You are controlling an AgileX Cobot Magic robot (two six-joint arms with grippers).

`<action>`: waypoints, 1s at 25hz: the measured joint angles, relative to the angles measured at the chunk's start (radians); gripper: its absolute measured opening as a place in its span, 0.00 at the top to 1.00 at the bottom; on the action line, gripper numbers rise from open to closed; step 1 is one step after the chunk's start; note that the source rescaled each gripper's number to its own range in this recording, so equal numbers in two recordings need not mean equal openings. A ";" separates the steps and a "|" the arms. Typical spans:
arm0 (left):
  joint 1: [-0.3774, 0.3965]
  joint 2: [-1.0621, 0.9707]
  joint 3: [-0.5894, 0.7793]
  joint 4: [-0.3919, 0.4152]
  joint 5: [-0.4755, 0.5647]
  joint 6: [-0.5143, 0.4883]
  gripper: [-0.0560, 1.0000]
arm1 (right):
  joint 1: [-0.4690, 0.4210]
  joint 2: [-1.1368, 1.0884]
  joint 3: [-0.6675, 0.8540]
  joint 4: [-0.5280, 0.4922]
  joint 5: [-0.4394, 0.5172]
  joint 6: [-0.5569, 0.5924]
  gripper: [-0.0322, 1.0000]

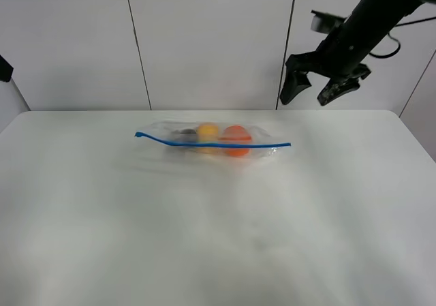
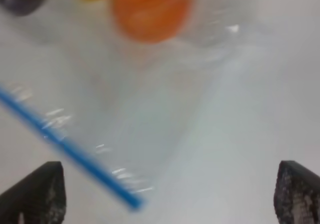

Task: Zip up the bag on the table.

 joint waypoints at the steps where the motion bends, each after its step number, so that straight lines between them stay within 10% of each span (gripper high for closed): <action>1: 0.000 -0.012 0.023 0.026 0.001 -0.010 0.01 | -0.008 -0.012 -0.001 -0.036 0.000 0.017 0.07; 13: 0.000 -0.139 0.257 0.101 0.006 -0.047 0.02 | -0.245 -0.279 0.277 -0.136 -0.002 0.055 0.07; 25: -0.001 -0.313 0.381 0.101 0.005 -0.152 0.02 | -0.274 -0.863 0.718 -0.155 0.001 0.093 0.07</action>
